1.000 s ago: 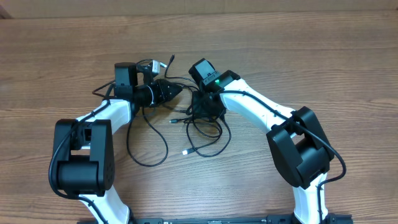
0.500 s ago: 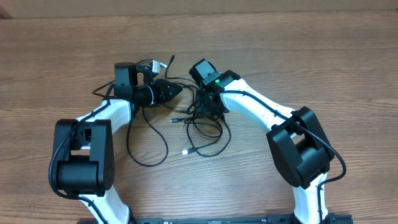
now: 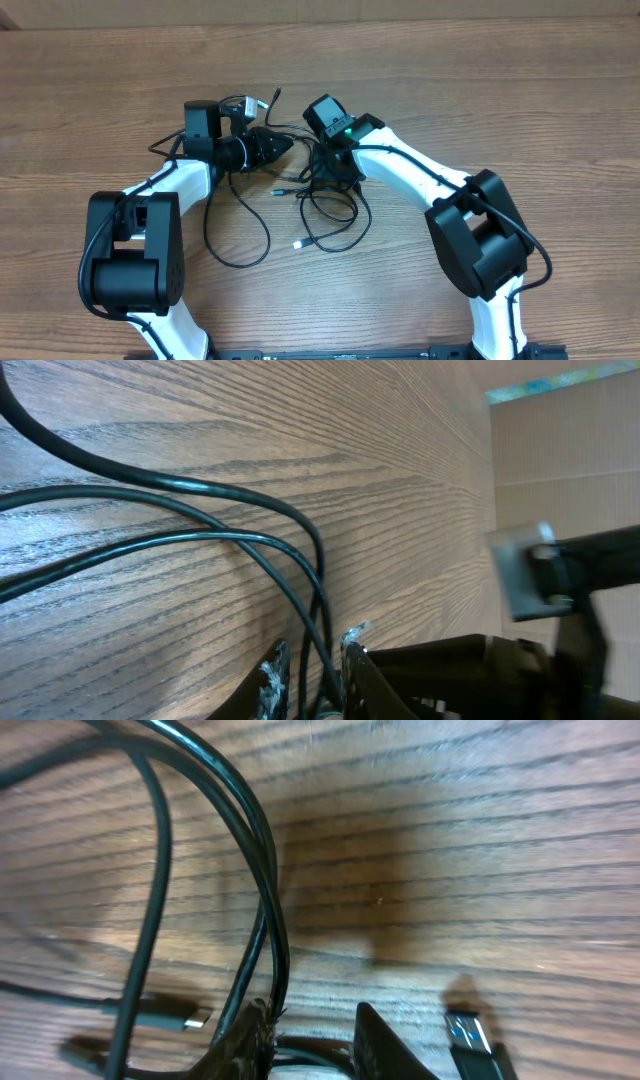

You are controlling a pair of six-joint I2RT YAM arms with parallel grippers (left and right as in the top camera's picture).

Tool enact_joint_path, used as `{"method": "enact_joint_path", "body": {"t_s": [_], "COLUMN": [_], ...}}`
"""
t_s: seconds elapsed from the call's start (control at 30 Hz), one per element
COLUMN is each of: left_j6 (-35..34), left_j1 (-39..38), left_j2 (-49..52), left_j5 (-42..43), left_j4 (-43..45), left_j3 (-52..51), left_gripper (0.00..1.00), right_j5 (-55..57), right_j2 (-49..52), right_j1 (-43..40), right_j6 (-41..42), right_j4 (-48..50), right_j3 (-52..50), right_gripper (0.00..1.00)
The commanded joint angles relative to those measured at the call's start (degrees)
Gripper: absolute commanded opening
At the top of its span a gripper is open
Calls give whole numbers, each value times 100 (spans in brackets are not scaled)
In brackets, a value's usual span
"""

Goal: Untangle cables

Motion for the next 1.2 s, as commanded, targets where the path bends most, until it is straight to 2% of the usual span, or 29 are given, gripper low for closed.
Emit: {"method": "enact_joint_path", "body": {"t_s": [0.0,0.2,0.33,0.47,1.17], "left_j6": [72,72,72,72,72], "left_j1": [35,35,35,35,35], "left_j2": [-151,-151,-151,-151,-151], "left_j5": [-31,-31,-33,-33,-33], "left_j4": [22,22,22,20,20], "left_j3": [0,0,0,0,0], "left_gripper": [19,19,19,19,20], "right_j5": [-61,-59,-162,-254,-251], "right_j2": [149,149,149,155,164], "right_j1": [-9,-42,-72,-46,-299], "right_j6": [37,155,164,162,295], "right_j4": [26,15,214,417,-289], "right_j3": [46,46,46,46,46], "right_gripper": [25,21,25,26,25]}}
